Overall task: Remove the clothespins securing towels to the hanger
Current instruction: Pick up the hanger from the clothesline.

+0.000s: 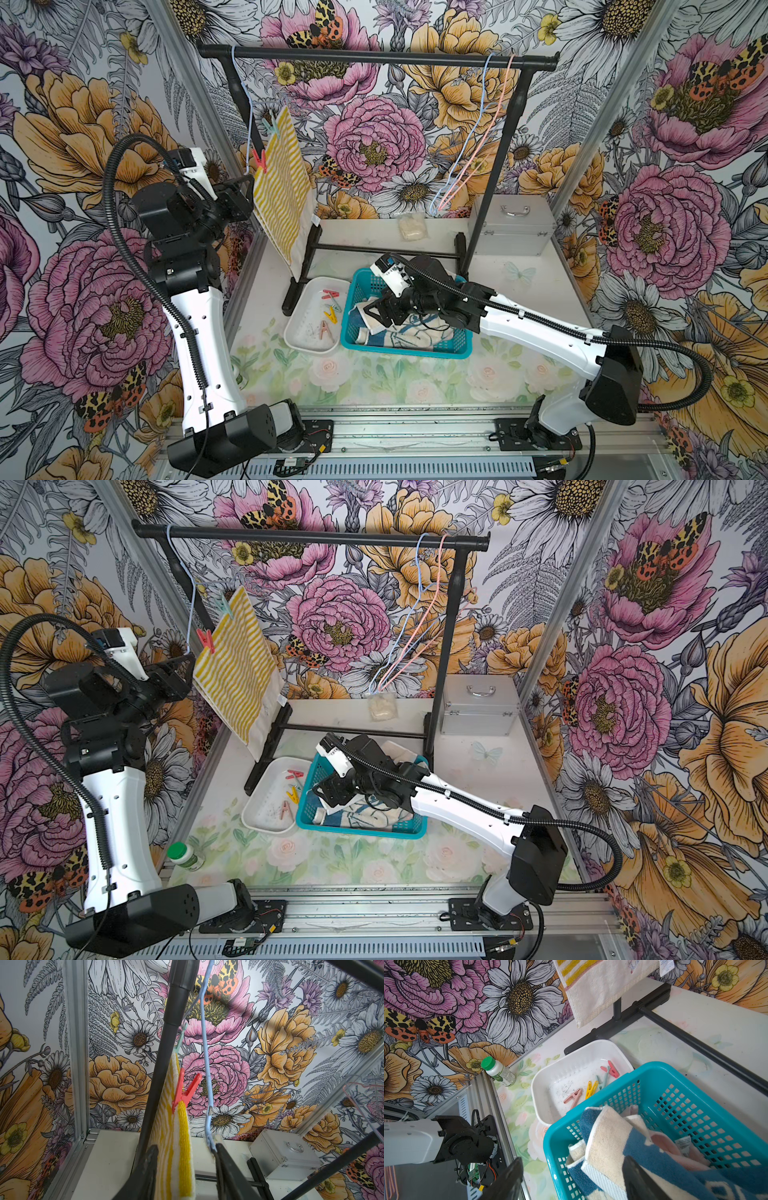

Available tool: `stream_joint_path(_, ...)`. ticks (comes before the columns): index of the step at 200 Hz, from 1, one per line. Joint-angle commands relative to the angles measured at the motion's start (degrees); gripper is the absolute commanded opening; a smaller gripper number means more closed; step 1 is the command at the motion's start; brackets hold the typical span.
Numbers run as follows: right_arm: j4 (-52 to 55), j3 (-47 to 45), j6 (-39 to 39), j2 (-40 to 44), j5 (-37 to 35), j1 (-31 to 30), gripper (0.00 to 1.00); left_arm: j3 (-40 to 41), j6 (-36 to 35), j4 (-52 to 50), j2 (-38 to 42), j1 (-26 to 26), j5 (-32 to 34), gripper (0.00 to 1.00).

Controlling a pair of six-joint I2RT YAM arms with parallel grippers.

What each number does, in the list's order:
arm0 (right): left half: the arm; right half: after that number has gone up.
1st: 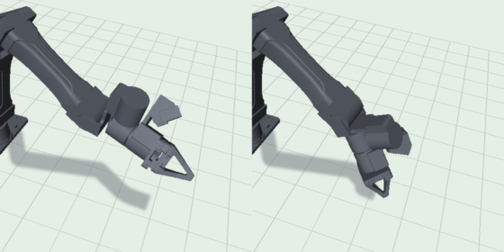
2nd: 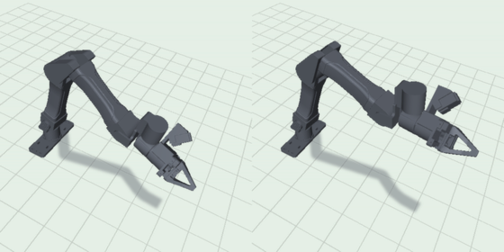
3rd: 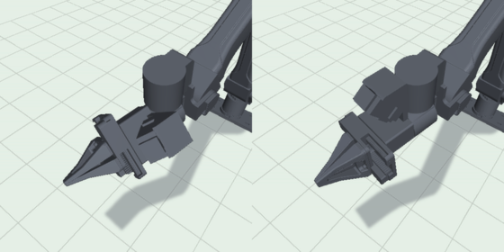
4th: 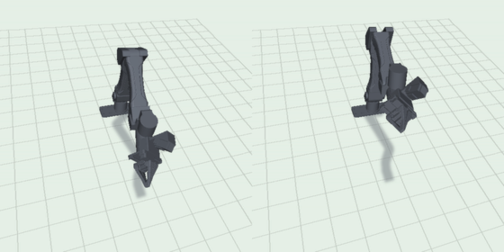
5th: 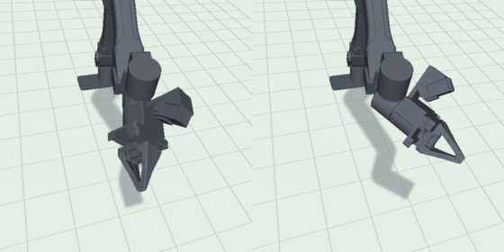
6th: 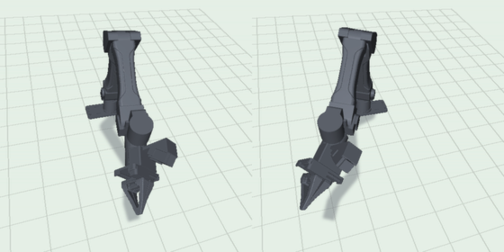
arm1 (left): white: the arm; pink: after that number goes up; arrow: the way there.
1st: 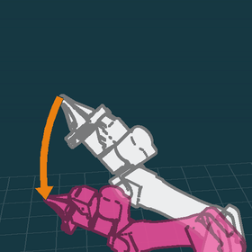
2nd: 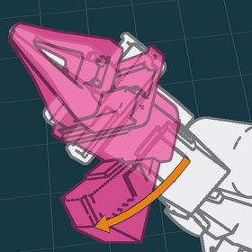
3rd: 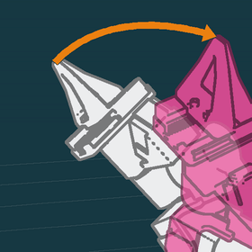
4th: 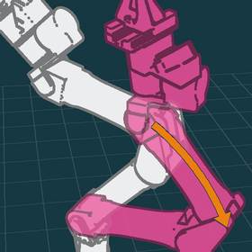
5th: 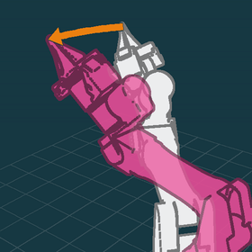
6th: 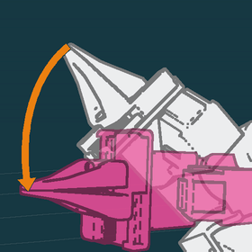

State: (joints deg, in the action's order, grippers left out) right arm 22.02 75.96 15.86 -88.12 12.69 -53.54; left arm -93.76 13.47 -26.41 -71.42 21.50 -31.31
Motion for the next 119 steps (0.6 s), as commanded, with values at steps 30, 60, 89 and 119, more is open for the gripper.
stream_joint_path(30, -1.61, -0.9, 0.57, 1.2, -0.13, 0.19, 0.75, -2.11, -1.16, -1.46, -1.04, -1.23, 2.13, 0.29)
stream_joint_path(60, -1.76, -1.42, 0.6, 1.48, -0.21, 0.24, 0.75, -2.83, -1.13, -1.67, -1.36, -1.61, 2.37, 0.16)
stream_joint_path(89, -2.08, -1.96, 0.58, 1.57, -0.21, 0.26, 0.75, -3.74, -1.02, -1.85, -1.27, -2.24, 2.96, 0.0)
stream_joint_path(119, -2.58, -1.97, 0.53, 1.46, -0.19, 0.19, 0.75, -6.1, -1.3, -2.91, -1.62, -3.39, 4.1, 0.0)
